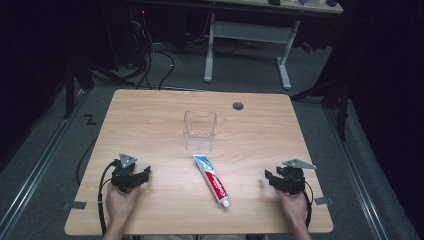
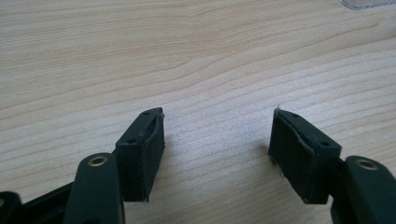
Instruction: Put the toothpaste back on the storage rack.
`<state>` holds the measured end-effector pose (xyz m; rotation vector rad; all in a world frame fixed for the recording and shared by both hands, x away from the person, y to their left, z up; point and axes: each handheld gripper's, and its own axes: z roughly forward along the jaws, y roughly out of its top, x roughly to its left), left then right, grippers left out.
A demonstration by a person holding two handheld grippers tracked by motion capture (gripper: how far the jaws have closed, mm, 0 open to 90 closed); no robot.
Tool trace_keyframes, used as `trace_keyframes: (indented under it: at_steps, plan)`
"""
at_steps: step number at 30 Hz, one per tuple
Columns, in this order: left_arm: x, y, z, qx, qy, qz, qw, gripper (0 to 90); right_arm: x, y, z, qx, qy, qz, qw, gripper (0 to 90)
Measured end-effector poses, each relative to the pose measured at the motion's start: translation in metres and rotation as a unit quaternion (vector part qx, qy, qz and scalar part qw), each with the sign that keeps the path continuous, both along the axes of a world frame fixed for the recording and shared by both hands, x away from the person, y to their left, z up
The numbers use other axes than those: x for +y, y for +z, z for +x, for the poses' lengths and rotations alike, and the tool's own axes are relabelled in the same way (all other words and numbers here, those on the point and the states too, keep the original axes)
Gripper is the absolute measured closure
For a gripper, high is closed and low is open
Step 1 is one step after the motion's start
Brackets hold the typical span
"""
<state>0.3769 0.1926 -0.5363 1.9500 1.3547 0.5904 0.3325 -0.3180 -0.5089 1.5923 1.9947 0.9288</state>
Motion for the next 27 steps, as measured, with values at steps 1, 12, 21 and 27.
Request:
trace_keyframes:
  at_steps: [1,12,21,27]
  plan:
    - [0.000,0.000,0.000,0.000,0.000,0.000,1.0000,36.0,0.001,0.001,-0.001,0.000,0.003,0.001,1.0000,46.5]
    - [0.000,0.000,0.000,0.000,-0.001,-0.002,1.0000,35.2,0.020,0.013,-0.005,-0.011,0.034,0.023,0.9991,48.9]
    - [0.000,0.000,0.000,0.001,-0.002,-0.001,1.0000,34.5,0.051,0.021,-0.001,-0.012,0.083,0.026,0.9961,48.4]
    - [0.000,0.000,0.000,0.001,-0.002,-0.002,1.0000,34.3,0.074,0.023,0.004,0.006,0.125,0.028,0.9917,46.7]
